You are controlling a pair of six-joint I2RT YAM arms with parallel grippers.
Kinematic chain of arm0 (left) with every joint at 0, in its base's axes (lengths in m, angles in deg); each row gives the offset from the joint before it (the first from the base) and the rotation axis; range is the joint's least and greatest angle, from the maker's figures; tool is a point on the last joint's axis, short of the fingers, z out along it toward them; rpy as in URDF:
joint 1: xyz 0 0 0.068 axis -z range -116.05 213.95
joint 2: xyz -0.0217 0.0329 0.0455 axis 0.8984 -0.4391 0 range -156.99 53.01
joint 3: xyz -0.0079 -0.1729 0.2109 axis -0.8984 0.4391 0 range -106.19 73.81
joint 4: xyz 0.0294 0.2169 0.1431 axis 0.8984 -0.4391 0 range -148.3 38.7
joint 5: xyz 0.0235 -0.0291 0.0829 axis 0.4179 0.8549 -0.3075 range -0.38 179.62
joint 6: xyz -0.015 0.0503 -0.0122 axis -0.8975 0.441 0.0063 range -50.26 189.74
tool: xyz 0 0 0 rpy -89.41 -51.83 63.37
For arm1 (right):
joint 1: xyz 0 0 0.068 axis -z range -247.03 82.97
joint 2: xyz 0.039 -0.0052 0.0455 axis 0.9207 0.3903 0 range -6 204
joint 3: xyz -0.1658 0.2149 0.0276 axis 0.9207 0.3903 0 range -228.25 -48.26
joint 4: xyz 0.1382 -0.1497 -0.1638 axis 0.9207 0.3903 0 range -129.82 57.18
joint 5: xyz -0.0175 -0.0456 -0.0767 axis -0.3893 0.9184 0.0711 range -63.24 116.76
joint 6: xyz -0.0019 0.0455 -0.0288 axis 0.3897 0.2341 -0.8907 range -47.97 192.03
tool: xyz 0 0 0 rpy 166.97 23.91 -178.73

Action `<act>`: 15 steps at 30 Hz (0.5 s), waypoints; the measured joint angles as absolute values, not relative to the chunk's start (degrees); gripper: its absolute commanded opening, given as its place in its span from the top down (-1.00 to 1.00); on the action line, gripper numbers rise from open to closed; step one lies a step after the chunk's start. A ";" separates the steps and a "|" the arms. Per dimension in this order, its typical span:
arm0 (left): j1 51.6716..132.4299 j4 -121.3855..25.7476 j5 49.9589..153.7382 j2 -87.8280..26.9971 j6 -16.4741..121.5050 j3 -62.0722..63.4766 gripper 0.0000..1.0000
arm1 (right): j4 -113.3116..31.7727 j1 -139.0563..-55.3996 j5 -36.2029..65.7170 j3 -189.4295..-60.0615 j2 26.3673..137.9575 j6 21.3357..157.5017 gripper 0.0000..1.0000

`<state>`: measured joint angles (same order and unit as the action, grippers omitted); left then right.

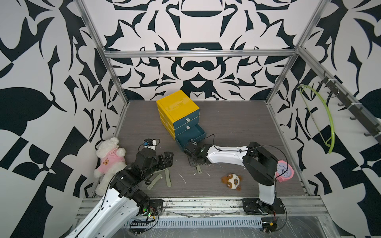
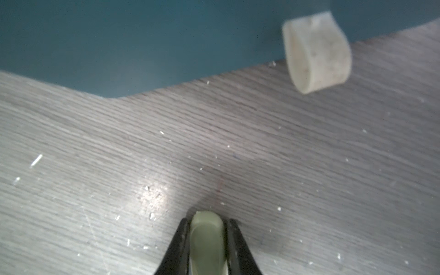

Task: Place the fruit knives into the drawer by color
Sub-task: Pick up the fruit knife from the center of the board.

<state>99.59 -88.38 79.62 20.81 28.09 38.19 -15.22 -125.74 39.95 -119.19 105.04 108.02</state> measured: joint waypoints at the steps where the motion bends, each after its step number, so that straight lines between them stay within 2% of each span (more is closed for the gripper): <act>1: 99.59 -88.38 79.64 20.74 28.07 38.19 -0.98 | -15.57 -125.74 40.01 -118.78 104.80 107.78 0.72; 6: 99.59 -88.38 79.64 20.39 27.91 38.19 -0.98 | -16.88 -125.77 40.08 -114.73 101.61 106.58 0.79; 15: 99.59 -88.38 79.60 18.25 27.52 38.19 -0.98 | -23.46 -125.77 40.93 -109.51 90.59 104.57 0.80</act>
